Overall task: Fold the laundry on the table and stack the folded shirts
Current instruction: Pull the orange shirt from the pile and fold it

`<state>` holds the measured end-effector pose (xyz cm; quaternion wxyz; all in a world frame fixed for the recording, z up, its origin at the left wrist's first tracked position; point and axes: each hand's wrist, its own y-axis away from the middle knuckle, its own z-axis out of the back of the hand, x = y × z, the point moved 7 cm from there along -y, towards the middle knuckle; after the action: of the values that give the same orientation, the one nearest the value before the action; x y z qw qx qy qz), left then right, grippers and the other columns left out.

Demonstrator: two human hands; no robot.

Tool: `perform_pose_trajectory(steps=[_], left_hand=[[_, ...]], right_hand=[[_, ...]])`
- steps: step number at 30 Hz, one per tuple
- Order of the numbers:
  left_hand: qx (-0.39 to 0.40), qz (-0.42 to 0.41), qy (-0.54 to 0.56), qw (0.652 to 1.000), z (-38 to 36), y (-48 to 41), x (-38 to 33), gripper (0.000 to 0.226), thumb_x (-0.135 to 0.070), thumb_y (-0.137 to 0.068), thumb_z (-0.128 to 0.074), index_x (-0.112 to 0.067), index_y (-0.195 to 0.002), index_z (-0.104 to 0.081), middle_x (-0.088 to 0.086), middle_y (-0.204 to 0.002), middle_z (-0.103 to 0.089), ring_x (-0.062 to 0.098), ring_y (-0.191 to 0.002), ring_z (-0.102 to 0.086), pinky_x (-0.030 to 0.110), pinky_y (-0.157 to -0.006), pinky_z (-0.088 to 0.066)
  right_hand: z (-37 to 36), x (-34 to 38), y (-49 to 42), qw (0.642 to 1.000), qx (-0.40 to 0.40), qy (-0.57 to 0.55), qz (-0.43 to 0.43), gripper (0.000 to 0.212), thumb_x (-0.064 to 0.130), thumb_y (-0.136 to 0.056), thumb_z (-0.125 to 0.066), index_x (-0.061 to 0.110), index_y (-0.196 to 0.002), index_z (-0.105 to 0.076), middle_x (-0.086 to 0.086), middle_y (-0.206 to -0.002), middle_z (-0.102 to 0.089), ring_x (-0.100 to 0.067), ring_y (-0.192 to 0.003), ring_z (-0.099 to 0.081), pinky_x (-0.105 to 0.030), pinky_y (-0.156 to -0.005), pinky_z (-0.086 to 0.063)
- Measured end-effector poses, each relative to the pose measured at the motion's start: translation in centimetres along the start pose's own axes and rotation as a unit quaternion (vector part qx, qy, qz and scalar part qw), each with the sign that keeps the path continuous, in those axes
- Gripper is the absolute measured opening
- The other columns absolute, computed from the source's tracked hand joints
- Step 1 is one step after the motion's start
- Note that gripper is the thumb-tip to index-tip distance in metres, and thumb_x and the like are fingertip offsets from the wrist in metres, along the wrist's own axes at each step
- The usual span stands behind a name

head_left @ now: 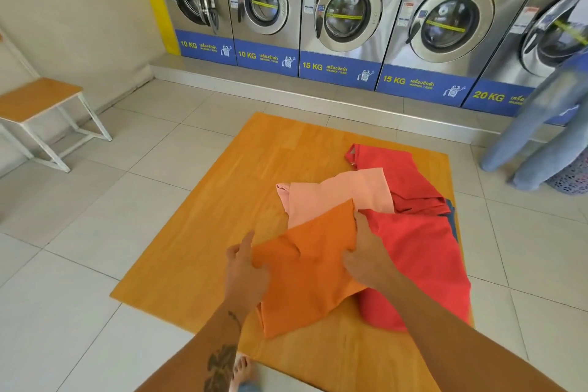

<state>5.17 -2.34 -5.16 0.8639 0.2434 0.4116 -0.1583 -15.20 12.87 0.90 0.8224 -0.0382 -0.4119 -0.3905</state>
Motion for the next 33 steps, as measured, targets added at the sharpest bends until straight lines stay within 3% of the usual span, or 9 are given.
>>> perform_pose_trajectory(steps=[3,6,10,13,17,24,27,31,33], left_hand=[[-0.003,0.003,-0.041,0.999,-1.1,1.4,0.4,0.075,-0.022,-0.087,-0.061,-0.044,-0.149,-0.024,-0.002,-0.152,-0.015,0.025,-0.094,-0.064,0.038,-0.072,-0.059],[-0.013,0.021,-0.091,0.996,-2.0,2.8,0.4,0.075,-0.021,-0.084,-0.057,-0.047,-0.145,-0.022,-0.002,-0.145,-0.014,0.033,-0.109,-0.052,0.045,-0.078,-0.057],[0.037,0.023,-0.066,0.997,-3.4,2.8,0.5,0.08,-0.007,-0.082,-0.045,-0.042,-0.15,-0.024,0.008,-0.143,-0.023,0.03,-0.099,-0.056,0.036,-0.07,-0.054],[0.034,0.011,0.04,0.999,-2.6,1.9,-0.1,0.077,0.001,-0.081,-0.043,-0.037,-0.147,-0.039,0.007,-0.145,-0.038,0.022,-0.106,-0.054,0.031,-0.08,-0.054],[0.004,0.002,0.157,0.988,1.1,0.5,-2.1,0.061,0.008,-0.081,-0.048,-0.032,-0.124,-0.065,-0.003,-0.134,-0.055,0.002,-0.09,-0.059,0.007,-0.06,-0.047],[0.027,-0.052,0.173,0.983,8.5,-5.0,-6.7,0.053,0.004,-0.088,-0.054,-0.037,-0.119,-0.067,-0.008,-0.138,-0.05,0.004,-0.103,-0.057,0.024,-0.081,-0.052],[0.033,-0.074,0.134,0.988,10.3,-8.9,-8.5,0.055,0.003,-0.087,-0.054,-0.035,-0.126,-0.065,-0.01,-0.14,-0.048,0.014,-0.123,-0.049,0.029,-0.097,-0.044],[0.057,-0.085,0.114,0.988,11.2,-15.4,-9.6,0.057,0.003,-0.085,-0.052,-0.034,-0.128,-0.065,-0.01,-0.136,-0.047,0.013,-0.117,-0.048,0.027,-0.093,-0.043],[0.066,-0.083,0.098,0.989,11.5,-19.2,-9.9,0.057,0.001,-0.084,-0.053,-0.038,-0.124,-0.067,-0.011,-0.136,-0.049,0.015,-0.119,-0.05,0.034,-0.099,-0.046]], right_hand=[[-0.2,-0.9,0.7,0.998,-0.025,-0.054,-0.006,0.102,0.007,-0.078,-0.054,0.045,-0.153,0.003,-0.013,-0.085,-0.067,-0.018,-0.059,-0.061,-0.031,-0.05,-0.05],[0.0,-0.8,1.3,0.998,-0.038,-0.025,0.042,0.1,0.006,-0.081,-0.054,0.055,-0.149,0.0,-0.014,-0.078,-0.066,-0.014,-0.052,-0.054,-0.024,-0.048,-0.045],[-0.9,-0.9,1.5,0.998,-0.017,0.019,0.064,0.066,0.003,-0.083,-0.05,0.039,-0.139,-0.05,0.001,-0.119,-0.069,-0.005,-0.082,-0.065,-0.021,-0.077,-0.052],[-0.9,-1.1,1.4,0.999,-0.013,-0.032,0.011,0.052,-0.001,-0.084,-0.048,0.031,-0.12,-0.069,0.008,-0.119,-0.069,0.001,-0.078,-0.066,-0.014,-0.063,-0.051],[0.1,0.1,1.1,0.995,-0.023,-0.095,-0.011,0.053,-0.004,-0.082,-0.049,0.029,-0.116,-0.073,0.01,-0.116,-0.065,-0.005,-0.076,-0.064,-0.012,-0.054,-0.045],[2.3,5.5,-2.1,0.981,-0.06,-0.184,0.013,0.052,-0.007,-0.083,-0.052,0.031,-0.112,-0.072,0.007,-0.092,-0.069,0.0,-0.047,-0.052,-0.015,-0.046,-0.041],[2.2,7.4,-4.7,0.98,-0.078,-0.186,0.0,0.05,-0.005,-0.085,-0.054,0.033,-0.112,-0.072,0.007,-0.094,-0.07,-0.009,-0.059,-0.059,-0.021,-0.052,-0.047],[0.9,9.1,-8.9,0.974,-0.083,-0.21,-0.032,0.046,-0.001,-0.089,-0.054,0.033,-0.115,-0.072,0.006,-0.097,-0.068,-0.029,-0.08,-0.066,-0.048,-0.075,-0.057],[0.1,9.8,-11.7,0.967,-0.09,-0.231,-0.055,0.043,-0.001,-0.09,-0.055,0.033,-0.111,-0.071,0.008,-0.092,-0.063,-0.022,-0.077,-0.061,-0.046,-0.076,-0.055]])
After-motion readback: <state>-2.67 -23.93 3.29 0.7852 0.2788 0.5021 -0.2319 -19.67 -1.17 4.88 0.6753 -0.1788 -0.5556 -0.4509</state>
